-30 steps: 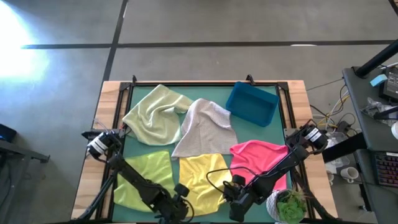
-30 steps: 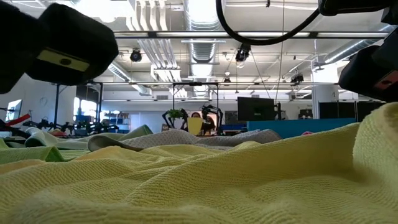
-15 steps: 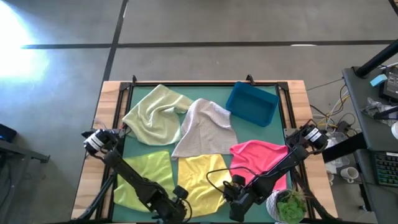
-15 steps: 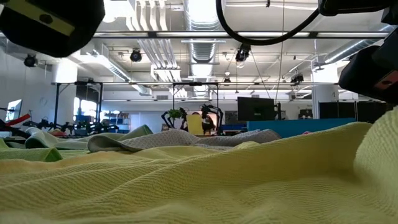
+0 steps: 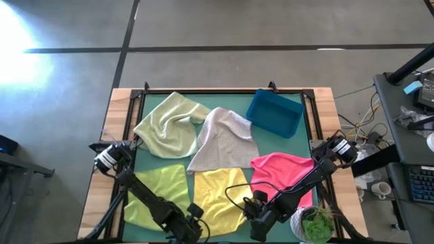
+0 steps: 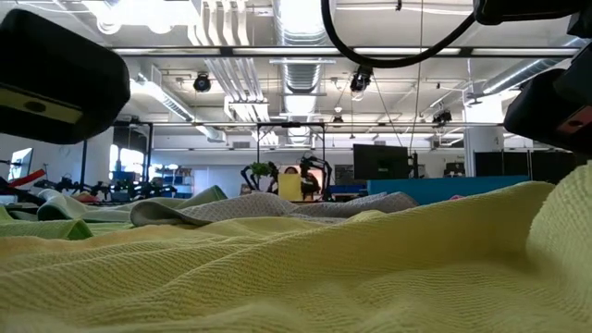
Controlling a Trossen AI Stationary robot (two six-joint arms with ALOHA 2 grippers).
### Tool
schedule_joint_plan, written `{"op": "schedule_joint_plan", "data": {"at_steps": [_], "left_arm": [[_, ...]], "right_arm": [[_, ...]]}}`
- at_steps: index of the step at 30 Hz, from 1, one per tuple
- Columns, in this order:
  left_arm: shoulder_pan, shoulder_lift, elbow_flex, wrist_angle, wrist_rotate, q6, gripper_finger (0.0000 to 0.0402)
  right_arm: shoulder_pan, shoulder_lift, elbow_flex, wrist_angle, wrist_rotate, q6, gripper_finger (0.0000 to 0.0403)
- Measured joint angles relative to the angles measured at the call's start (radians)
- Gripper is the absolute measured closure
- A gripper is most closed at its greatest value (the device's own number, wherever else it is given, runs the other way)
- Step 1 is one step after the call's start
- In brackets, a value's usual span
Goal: Fold microfiber towels
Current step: Fold the yellow microfiber cloth
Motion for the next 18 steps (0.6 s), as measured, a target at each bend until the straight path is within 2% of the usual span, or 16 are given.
{"op": "schedule_joint_plan", "data": {"at_steps": [9,12,18], "left_arm": [[-0.001,0.008,0.000,0.002,-0.029,-0.007,0.0289],[-0.001,0.009,0.000,0.002,-0.033,-0.008,0.0315],[-0.001,0.012,0.000,0.037,-0.035,-0.013,0.0392]], "right_arm": [[0.000,0.000,0.000,0.000,0.000,0.002,0.0394],[0.000,0.000,0.000,0.000,0.000,0.003,0.0394],[0.000,0.000,0.002,-0.001,-0.008,0.026,0.0394]]}}
